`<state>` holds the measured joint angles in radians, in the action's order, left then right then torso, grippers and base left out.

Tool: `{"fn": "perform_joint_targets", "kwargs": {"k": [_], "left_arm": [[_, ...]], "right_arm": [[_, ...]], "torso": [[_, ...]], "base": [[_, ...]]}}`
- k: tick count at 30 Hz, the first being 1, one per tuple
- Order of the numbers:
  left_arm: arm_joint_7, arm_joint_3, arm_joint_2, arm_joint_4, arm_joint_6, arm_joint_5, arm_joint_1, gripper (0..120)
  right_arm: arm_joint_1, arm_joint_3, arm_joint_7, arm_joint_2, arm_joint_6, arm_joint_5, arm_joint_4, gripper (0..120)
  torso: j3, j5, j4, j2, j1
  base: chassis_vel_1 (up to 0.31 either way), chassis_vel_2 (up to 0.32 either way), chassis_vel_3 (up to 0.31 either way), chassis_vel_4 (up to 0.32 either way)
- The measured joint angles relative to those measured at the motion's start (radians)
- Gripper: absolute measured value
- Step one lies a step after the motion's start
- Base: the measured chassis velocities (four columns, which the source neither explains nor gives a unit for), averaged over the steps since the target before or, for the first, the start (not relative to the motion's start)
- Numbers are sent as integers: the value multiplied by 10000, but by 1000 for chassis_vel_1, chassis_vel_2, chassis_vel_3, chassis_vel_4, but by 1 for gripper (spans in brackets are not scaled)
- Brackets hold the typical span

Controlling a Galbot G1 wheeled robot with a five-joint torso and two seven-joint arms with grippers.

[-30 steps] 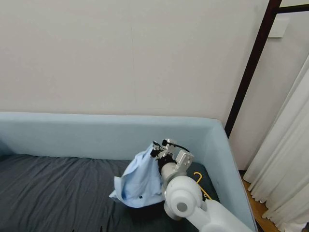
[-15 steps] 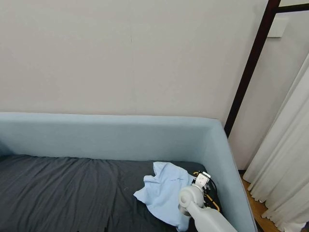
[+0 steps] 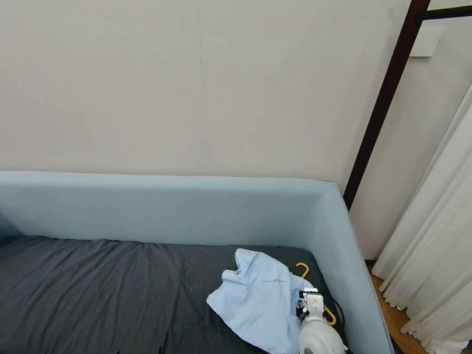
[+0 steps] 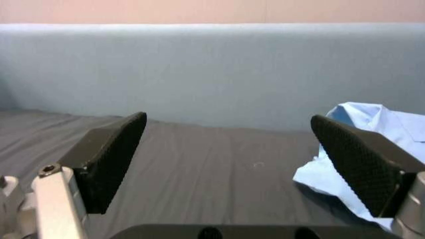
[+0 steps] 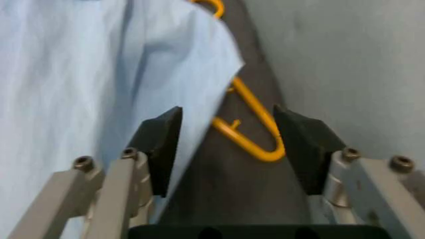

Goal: Pick up the clothes from the sofa and hang them on the clothes hanger.

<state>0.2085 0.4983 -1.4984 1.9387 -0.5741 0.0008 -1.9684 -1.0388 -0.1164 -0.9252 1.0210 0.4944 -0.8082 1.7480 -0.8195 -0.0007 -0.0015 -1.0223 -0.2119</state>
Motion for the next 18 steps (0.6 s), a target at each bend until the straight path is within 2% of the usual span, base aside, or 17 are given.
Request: {"fn": "perform_joint_targets", "kwargs": {"k": [1, 3, 4, 8, 9, 10, 11, 12, 13, 14, 15, 18], "left_arm": [[0, 0, 0, 0, 0, 0, 0, 98], [0, -37, 28, 0, 0, 3, 14, 98], [0, -37, 28, 0, 0, 3, 14, 98], [-1, -97, 69, -58, -5, 10, 16, 98], [-1, -97, 69, -58, -5, 10, 16, 98], [-1, -110, 76, -73, -9, 11, 18, 98], [-1, -130, 82, -87, -12, 13, 18, 98], [-1, -133, 85, -93, -13, 13, 18, 98], [-3, -134, 87, -98, -14, 15, 19, 98], [-3, -134, 87, -98, -14, 15, 19, 98], [-5, -134, 91, -103, -14, 15, 19, 97], [-6, -117, 116, -120, -14, 13, -8, 98]], "right_arm": [[0, 0, 0, 0, 0, 0, 0, 61], [-700, 292, 777, -378, -329, 1078, 495, 71], [-700, 292, 777, -378, -329, 1078, 495, 71], [-1793, 582, 3043, -1047, -2781, 4625, 68, 89], [-1793, 582, 3043, -1047, -2781, 4625, 68, 89], [-1979, 646, 3540, -1168, -3647, 5703, -288, 92], [-2179, 793, 4233, -1301, -5318, 7578, -1100, 98], [-2224, 881, 4480, -1311, -6187, 8573, -1609, 98], [-2230, 940, 4636, -1286, -6806, 9264, -2021, 100], [-2230, 940, 4636, -1286, -6806, 9264, -2021, 100], [-2215, 993, 4758, -1233, -7369, 9900, -2430, 100], [-1834, 1416, 4837, -876, -9434, 12814, -4055, 100]], "torso": [[0, 0, 0, 0, 0], [0, 1, 1, 0, 0], [0, 1, 1, 0, 0], [0, 1, 1, 0, 0], [0, 1, 1, 0, 0], [1, 0, 0, -1, 0], [0, 0, 0, -1, 1], [0, 0, -1, 0, 0], [0, 1, 1, -1, 0], [0, 1, 1, -1, 0], [0, 1, 1, -1, 0], [0, 1, 3, -1, 0]], "base": [[0, 0, 0, 0], [0, 0, 0, 0], [0, 0, 0, 0], [0, 0, 0, 0], [0, 0, 0, 0], [0, 0, 0, 0], [0, 0, 0, 0], [0, 0, 0, 0], [0, 0, 0, 0], [0, 0, 0, 0], [0, 0, 0, 0], [0, 0, 0, 0]]}}
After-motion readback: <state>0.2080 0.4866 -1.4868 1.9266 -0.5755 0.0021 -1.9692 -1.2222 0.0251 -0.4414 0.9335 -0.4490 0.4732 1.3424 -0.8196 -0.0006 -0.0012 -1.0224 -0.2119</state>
